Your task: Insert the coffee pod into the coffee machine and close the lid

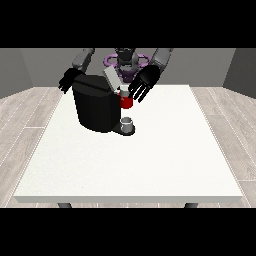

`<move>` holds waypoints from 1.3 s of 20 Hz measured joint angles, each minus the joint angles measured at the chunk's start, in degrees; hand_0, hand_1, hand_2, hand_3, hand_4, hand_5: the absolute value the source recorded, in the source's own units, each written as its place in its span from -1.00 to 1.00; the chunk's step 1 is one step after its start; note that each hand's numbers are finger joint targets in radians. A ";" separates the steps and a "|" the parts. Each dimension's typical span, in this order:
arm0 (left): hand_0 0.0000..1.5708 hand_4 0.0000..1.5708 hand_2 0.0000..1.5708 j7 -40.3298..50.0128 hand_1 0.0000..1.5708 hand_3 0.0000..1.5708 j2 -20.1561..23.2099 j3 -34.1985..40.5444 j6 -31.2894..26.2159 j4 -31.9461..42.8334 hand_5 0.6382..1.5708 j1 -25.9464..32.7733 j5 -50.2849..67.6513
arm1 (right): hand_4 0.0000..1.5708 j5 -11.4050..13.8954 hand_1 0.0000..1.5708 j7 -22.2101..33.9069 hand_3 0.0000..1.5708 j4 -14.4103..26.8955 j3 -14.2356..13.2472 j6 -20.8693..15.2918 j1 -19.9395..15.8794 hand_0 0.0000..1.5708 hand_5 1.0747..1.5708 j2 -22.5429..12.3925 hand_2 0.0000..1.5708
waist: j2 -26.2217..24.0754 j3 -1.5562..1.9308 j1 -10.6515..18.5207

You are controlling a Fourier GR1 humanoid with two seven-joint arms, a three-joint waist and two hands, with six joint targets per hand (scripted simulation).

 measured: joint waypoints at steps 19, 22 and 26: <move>-1.00 -1.00 -1.00 1.47 -1.00 -1.00 -1.58 0.05 -3.11 -1.34 1.00 2.96 -1.23 | -0.45 -1.28 -1.00 -0.89 -1.00 2.71 -1.21 0.04 2.06 -1.00 1.00 0.22 -1.00 | -6.05 -0.18 2.75; -1.00 -1.00 -1.00 1.75 -1.00 -1.00 -3.65 1.94 -3.43 -1.61 1.00 5.14 1.32 | -0.49 -1.31 -1.00 -1.03 -1.00 2.71 -1.29 0.01 4.18 -1.00 1.00 0.25 -1.00 | -9.21 -0.18 4.11; -1.00 -0.67 -1.00 0.65 -1.00 -1.00 -7.78 7.62 -1.73 -1.83 1.00 9.70 8.01 | -0.38 -2.41 -1.00 -1.74 -1.00 2.50 -1.98 0.97 7.53 -1.00 1.00 0.07 -1.00 | -13.28 -0.22 6.45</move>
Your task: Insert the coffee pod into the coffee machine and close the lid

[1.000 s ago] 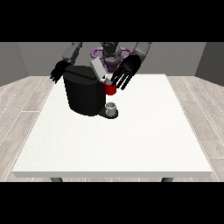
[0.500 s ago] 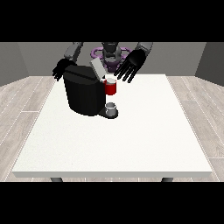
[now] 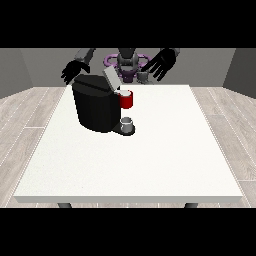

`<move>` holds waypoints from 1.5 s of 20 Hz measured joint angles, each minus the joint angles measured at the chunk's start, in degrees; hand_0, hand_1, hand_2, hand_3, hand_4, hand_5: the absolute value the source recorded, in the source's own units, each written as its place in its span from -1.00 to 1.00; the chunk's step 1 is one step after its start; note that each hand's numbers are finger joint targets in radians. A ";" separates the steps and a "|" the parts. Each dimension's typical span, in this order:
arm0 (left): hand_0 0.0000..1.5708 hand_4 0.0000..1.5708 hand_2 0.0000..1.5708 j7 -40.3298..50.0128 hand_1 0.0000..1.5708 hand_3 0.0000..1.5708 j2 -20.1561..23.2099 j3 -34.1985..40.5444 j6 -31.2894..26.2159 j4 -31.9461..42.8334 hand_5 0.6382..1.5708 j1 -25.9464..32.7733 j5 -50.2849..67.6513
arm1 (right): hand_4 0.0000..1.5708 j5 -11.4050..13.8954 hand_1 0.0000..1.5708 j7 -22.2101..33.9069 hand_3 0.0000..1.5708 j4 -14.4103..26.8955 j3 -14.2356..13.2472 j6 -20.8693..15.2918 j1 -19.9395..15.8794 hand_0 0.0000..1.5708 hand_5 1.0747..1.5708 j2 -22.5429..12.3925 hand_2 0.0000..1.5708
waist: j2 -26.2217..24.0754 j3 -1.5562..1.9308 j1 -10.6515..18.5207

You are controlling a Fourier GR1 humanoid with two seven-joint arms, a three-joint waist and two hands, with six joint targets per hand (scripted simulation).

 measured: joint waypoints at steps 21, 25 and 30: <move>-1.00 -0.83 -1.00 -3.19 -1.00 -1.00 -13.74 9.10 -4.78 -6.31 1.00 22.32 19.73 | -1.00 -1.10 -1.00 8.32 -1.00 -7.62 1.63 9.49 -1.59 -1.00 1.00 -8.48 -1.00 | -14.55 0.03 13.50; -1.00 -1.00 -1.00 -3.03 -1.00 -1.00 -15.99 7.34 -5.66 -9.72 1.00 26.03 22.21 | -0.73 0.17 -1.00 7.94 -1.00 -6.25 1.85 10.06 -3.42 -1.00 1.00 -9.26 -1.00 | -13.79 0.04 16.14; -1.00 -0.86 -1.00 -0.75 -1.00 -1.00 -16.22 6.48 -5.82 -16.24 1.00 29.13 25.02 | -1.00 1.80 -1.00 8.83 -1.00 -6.41 4.00 10.66 -5.37 -1.00 1.00 -8.11 -1.00 | -11.93 0.04 16.18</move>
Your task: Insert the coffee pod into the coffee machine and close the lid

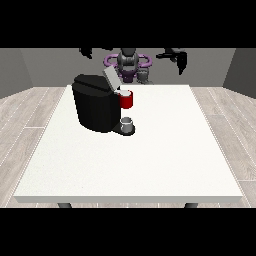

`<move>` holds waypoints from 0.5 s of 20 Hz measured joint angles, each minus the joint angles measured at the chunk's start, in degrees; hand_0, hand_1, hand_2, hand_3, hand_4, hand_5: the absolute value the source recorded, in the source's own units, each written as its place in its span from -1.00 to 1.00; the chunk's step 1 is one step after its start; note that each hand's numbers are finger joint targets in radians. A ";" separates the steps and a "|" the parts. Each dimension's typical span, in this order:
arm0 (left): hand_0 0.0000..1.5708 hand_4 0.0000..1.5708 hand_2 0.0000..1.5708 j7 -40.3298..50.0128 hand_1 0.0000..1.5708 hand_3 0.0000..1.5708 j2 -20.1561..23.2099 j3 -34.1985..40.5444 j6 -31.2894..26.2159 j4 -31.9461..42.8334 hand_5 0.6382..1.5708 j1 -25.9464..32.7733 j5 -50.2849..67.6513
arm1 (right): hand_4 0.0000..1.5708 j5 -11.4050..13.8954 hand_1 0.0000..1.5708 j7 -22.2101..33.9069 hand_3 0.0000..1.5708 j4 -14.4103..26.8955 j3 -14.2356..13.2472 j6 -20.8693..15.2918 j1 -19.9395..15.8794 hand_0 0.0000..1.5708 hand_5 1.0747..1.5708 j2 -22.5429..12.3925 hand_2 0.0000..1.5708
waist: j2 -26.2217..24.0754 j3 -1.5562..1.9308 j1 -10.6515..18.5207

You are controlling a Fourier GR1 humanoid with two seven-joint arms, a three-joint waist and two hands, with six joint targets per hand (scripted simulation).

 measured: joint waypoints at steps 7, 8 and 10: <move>-1.00 -1.00 -1.00 3.02 -1.00 -1.00 -0.64 -3.46 0.73 -9.47 1.00 4.83 3.75 | -1.00 -1.08 -1.00 -2.54 -1.00 5.18 -2.15 1.30 -3.38 -1.00 1.00 0.52 -1.00 | 3.93 0.00 1.44; -1.00 -1.00 -1.00 3.53 -1.00 -1.00 -0.65 -3.65 0.51 -10.59 1.00 4.89 4.33 | -1.00 -1.41 -1.00 -2.61 -1.00 6.32 -3.03 1.43 -4.50 -1.00 1.00 0.07 -1.00 | 4.84 0.01 2.02; -1.00 -1.00 -1.00 4.78 -1.00 -1.00 -0.51 -4.07 0.89 -12.81 1.00 5.73 5.55 | -1.00 -1.55 -1.00 -1.81 -1.00 7.74 -3.54 1.29 -6.52 -1.00 1.00 0.11 -1.00 | 5.81 0.01 1.90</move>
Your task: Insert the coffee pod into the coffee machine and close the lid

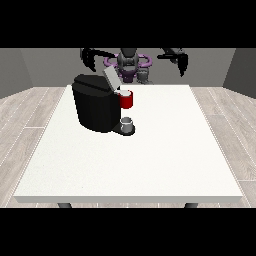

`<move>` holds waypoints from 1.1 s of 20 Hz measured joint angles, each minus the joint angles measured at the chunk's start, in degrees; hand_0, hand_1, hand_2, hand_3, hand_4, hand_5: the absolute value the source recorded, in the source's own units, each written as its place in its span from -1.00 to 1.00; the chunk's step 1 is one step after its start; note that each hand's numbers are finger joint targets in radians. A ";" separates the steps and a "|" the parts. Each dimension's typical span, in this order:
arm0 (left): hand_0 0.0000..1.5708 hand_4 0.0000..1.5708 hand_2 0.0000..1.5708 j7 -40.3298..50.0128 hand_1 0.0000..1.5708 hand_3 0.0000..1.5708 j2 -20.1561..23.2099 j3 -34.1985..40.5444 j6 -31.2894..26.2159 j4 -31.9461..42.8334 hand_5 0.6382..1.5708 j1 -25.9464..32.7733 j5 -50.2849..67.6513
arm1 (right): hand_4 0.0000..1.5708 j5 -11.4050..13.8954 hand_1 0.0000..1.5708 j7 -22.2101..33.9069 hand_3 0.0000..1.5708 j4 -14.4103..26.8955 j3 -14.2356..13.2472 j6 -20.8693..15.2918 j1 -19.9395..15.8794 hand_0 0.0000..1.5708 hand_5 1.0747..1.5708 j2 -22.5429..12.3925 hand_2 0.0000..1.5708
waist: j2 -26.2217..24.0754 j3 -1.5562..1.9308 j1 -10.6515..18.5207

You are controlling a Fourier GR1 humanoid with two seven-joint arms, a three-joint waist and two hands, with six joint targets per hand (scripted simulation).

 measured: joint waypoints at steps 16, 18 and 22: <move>-1.00 -1.00 -1.00 3.26 -1.00 -1.00 2.96 -2.46 1.85 -12.78 1.00 6.90 3.22 | -1.00 3.16 -1.00 -2.43 -1.00 9.67 0.24 0.36 -9.91 -1.00 1.00 0.59 -1.00 | 5.62 -0.03 -1.48; -1.00 -1.00 -1.00 3.64 -1.00 -1.00 3.18 -2.45 2.54 -13.46 1.00 6.31 3.61 | -1.00 3.59 -1.00 -3.61 -1.00 10.52 0.12 0.14 -10.96 -1.00 1.00 0.77 -1.00 | 6.42 -0.13 -1.72; -1.00 -1.00 -1.00 3.20 -1.00 -1.00 3.66 -2.79 2.85 -14.06 1.00 7.12 4.04 | -1.00 3.97 -1.00 -4.59 -1.00 11.84 0.04 0.54 -12.57 -1.00 1.00 0.89 -1.00 | 7.12 -0.22 -2.05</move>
